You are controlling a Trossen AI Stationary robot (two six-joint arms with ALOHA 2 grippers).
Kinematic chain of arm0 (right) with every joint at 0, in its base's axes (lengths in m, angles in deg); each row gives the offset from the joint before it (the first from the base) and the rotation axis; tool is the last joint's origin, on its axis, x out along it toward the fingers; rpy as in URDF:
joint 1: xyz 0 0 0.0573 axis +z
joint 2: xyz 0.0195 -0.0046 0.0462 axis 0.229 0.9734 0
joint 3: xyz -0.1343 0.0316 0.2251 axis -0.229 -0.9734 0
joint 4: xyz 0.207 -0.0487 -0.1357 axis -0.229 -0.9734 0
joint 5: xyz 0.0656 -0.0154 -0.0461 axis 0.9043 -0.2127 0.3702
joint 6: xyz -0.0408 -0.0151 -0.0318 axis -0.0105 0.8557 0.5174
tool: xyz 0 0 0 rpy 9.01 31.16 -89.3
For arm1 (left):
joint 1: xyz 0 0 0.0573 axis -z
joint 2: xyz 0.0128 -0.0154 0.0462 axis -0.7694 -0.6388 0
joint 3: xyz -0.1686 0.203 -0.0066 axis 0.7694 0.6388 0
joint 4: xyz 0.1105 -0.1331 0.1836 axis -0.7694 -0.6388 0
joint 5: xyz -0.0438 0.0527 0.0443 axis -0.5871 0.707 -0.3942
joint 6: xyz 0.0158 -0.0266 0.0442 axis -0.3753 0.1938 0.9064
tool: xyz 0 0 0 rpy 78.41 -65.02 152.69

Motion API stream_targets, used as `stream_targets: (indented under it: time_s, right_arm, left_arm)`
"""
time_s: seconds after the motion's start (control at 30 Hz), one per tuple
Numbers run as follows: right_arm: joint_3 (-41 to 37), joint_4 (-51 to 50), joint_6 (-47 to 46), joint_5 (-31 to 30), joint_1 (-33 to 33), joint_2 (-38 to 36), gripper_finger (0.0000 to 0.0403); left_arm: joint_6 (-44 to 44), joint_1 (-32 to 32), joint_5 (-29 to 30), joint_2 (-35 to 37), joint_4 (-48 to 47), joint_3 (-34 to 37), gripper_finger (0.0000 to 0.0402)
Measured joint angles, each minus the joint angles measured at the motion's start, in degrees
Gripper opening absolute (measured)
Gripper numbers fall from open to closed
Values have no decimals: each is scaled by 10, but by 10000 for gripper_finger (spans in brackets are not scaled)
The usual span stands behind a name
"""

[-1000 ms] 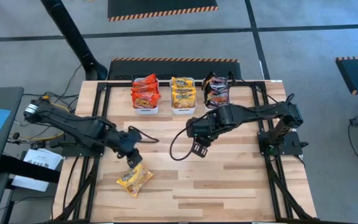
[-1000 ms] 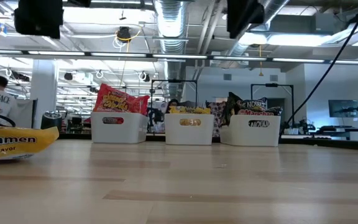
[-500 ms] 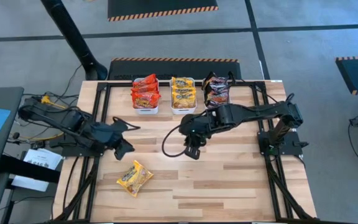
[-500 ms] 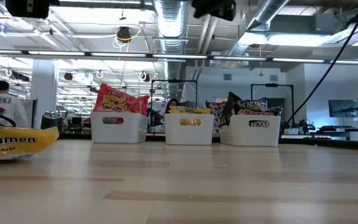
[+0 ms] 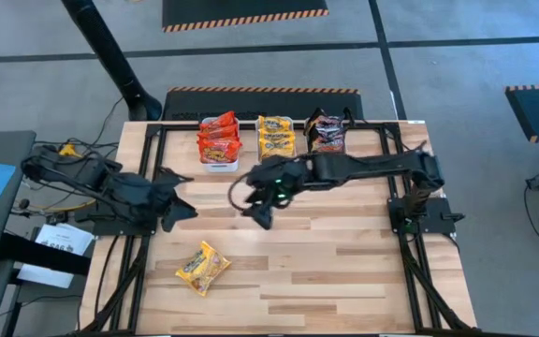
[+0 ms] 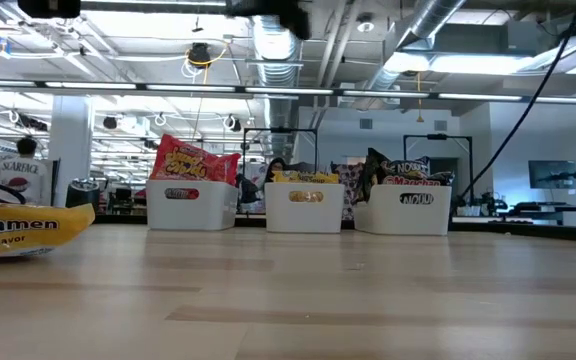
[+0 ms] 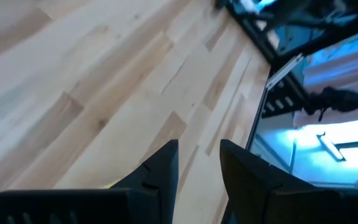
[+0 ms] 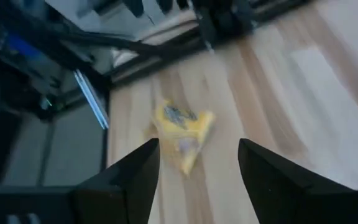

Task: Sort Maruchan noodles
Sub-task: Put the yellow noodle pack into the middle white bin

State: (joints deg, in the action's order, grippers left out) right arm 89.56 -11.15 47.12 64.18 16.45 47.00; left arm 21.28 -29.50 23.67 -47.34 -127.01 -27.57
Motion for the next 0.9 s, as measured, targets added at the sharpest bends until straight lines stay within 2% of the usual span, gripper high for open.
stream_targets:
  time_s: [0.1, 0.17, 0.23, 0.3, 0.6, 0.7, 0.77, 0.83, 0.9]
  right_arm:
    - [-5, -11, -15, 25, 0, 25, 244]
    - [-1, 46, -26, 48, 1, 54, 244]
    - [-3, 34, -29, 66, 2, 64, 244]
    - [-1, 82, -44, 83, 6, 87, 244]
    - [-3, 143, -97, 89, 13, 150, 244]
    - [0, 178, -98, 88, 18, 170, 244]
    - [-6, 151, -100, 90, 23, 170, 244]
    - [-2, 181, -99, 88, 27, 178, 244]
    - [-2, 168, -100, 91, 32, 177, 244]
  left_arm:
    - [2, 0, 18, 15, -1, 0, 105]
    - [1, 0, 29, 26, -3, 0, 105]
    - [-12, 0, 30, 29, -2, 0, 105]
    - [-20, 0, 30, 35, -5, 0, 105]
    - [-30, 2, 31, 26, -38, 0, 105]
    - [-68, 3, 28, 18, -57, 0, 105]
    - [-91, 9, 24, 7, -74, 2, 105]
    - [-111, 23, 22, -7, -86, 10, 105]
    - [-135, 40, 7, -23, -88, 25, 105]
